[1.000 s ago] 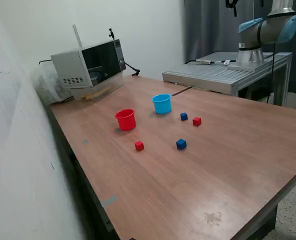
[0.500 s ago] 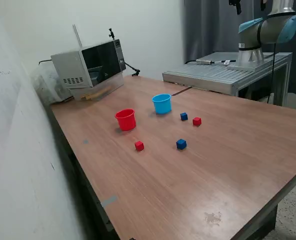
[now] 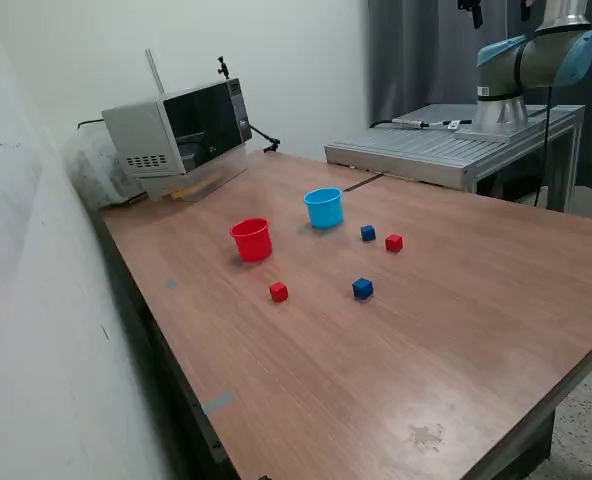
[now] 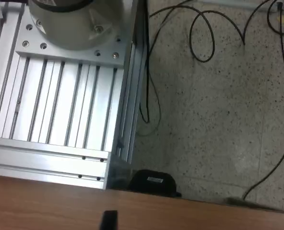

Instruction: Place red objects in the red bin, and blue objects in the blue bin.

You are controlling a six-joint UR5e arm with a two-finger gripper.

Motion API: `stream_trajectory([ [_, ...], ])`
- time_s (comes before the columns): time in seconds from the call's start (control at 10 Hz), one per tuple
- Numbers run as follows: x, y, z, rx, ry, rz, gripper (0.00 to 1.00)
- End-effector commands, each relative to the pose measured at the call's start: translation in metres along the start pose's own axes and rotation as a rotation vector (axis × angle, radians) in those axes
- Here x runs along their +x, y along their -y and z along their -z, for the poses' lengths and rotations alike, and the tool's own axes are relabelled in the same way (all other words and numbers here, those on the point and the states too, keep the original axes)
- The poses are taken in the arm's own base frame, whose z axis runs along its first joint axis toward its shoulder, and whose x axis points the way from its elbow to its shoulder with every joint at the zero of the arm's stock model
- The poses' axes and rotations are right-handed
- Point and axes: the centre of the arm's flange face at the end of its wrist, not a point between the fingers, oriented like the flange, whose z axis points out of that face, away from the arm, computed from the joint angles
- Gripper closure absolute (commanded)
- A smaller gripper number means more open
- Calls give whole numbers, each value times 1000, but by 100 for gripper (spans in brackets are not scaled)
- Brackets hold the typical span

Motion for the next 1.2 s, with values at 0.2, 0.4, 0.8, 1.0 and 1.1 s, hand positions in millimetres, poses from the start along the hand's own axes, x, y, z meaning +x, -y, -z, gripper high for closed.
stream_trajectory([
  [0.2,-3,-4,5,-20,2,-7,0],
  [0.4,-5,-10,8,-39,-5,-14,0],
  [0.8,-7,-28,35,-239,-15,-34,0],
  [1.0,-13,-45,50,-321,-23,-57,0],
  [1.1,-20,-56,54,-361,-33,-93,0],
])
